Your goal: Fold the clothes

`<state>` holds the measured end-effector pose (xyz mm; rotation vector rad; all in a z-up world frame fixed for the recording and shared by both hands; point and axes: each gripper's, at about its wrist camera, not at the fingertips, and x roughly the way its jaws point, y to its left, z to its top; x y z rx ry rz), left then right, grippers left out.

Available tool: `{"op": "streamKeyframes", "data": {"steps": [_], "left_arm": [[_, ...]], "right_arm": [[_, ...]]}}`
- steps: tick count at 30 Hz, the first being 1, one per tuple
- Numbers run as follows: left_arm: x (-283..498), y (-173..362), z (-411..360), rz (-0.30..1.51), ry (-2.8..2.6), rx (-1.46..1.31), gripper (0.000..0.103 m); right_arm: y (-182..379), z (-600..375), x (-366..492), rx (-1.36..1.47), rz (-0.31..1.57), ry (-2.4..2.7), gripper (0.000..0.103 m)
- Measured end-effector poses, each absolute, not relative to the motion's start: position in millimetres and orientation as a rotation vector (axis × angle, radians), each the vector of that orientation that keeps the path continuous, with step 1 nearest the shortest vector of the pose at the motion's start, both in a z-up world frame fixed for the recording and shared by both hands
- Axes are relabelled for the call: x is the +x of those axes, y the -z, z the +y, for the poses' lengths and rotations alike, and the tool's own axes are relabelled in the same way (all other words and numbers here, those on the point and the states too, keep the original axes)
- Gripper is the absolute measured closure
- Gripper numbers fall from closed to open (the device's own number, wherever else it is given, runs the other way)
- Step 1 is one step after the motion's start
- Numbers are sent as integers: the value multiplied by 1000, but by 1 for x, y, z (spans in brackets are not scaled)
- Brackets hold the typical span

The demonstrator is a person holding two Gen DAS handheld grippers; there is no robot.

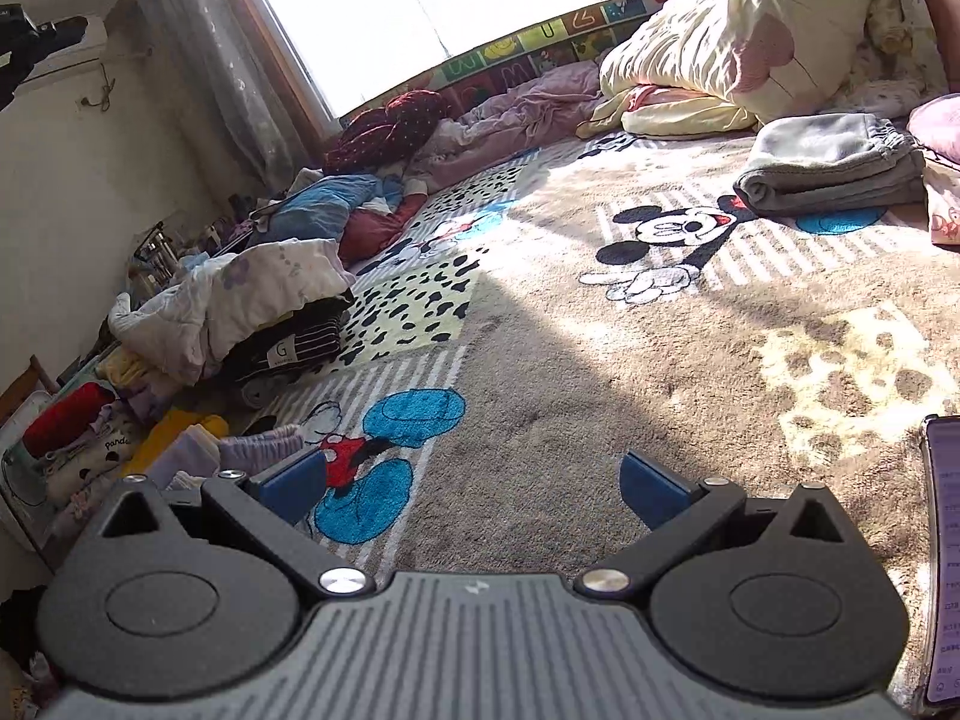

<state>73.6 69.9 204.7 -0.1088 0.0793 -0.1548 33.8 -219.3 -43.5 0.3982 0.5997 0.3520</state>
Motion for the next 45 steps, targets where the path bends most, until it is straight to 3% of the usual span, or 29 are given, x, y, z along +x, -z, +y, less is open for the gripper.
{"op": "streamKeyframes", "data": {"steps": [1,2,3,5,11,16,27,29,30,31,34,45], "left_arm": [[77,-197,73,116,147,-113,103],[81,-189,75,153,139,-117,94],[82,-177,85,183,98,-124,68],[80,-145,113,238,-22,-143,29],[50,-58,242,424,-394,-308,30],[26,-11,302,517,-534,-390,31],[58,65,273,753,-425,-209,33],[68,79,268,791,-467,-138,39],[71,82,265,804,-476,-106,52],[73,83,262,810,-476,-85,72],[72,74,254,790,-427,-95,88],[96,-71,131,516,18,-185,90]], "right_arm": [[43,-225,32,406,597,-342,0],[43,-230,31,413,594,-334,0],[43,-234,29,417,592,-327,0],[46,-242,26,416,592,-320,0],[84,-252,17,399,660,-291,0],[118,-243,19,366,731,-282,0],[136,-212,18,233,767,-310,0],[137,-211,18,223,769,-309,0],[138,-210,19,220,769,-309,0],[138,-210,19,216,769,-310,0],[139,-210,19,209,768,-312,0],[134,-220,20,263,751,-320,0]]}}
